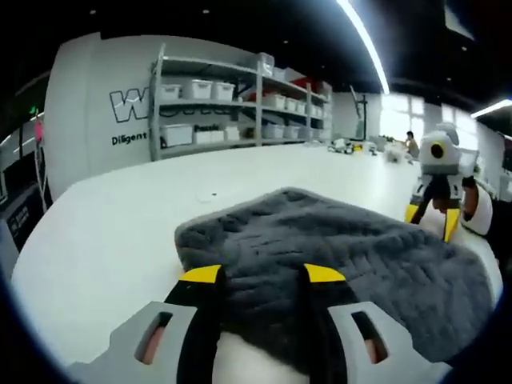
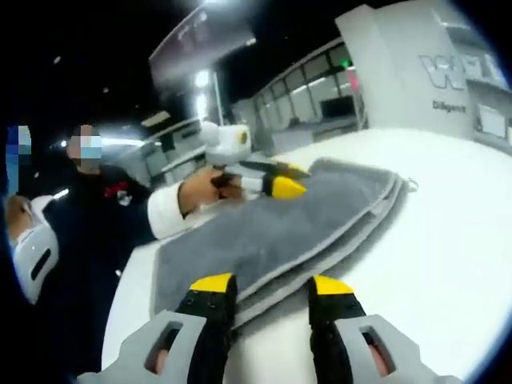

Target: Open the folded towel by lifting each exposed corner and separating the folded layers until the towel lies flat within the target outline without major curled edges

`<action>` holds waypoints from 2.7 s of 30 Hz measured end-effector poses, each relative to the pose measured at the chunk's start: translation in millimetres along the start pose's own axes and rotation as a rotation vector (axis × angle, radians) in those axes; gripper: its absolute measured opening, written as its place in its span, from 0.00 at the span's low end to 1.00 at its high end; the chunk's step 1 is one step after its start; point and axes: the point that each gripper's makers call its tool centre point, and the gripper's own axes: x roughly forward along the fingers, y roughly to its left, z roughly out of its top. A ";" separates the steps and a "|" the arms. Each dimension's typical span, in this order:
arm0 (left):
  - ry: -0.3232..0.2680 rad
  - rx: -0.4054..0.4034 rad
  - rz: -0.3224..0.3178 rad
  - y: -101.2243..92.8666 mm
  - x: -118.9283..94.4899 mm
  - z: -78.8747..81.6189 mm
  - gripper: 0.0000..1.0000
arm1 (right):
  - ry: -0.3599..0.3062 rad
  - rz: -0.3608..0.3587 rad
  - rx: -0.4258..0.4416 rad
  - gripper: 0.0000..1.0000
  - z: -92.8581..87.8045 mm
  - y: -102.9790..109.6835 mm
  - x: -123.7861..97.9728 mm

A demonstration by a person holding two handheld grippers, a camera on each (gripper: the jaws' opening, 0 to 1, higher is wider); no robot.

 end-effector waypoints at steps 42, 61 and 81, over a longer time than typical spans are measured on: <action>-0.187 -0.224 -0.148 -51.4 -38.9 45.5 0.35 | -0.160 -0.101 -0.182 0.00 29.0 35.6 7.9; -0.193 -0.367 -0.302 -90.2 -48.6 52.7 0.37 | -0.063 -0.330 -0.552 0.00 45.2 61.4 62.2; -0.060 -0.249 -0.246 -85.6 -41.8 28.8 0.47 | -0.012 -0.339 -0.617 0.00 38.6 68.8 96.5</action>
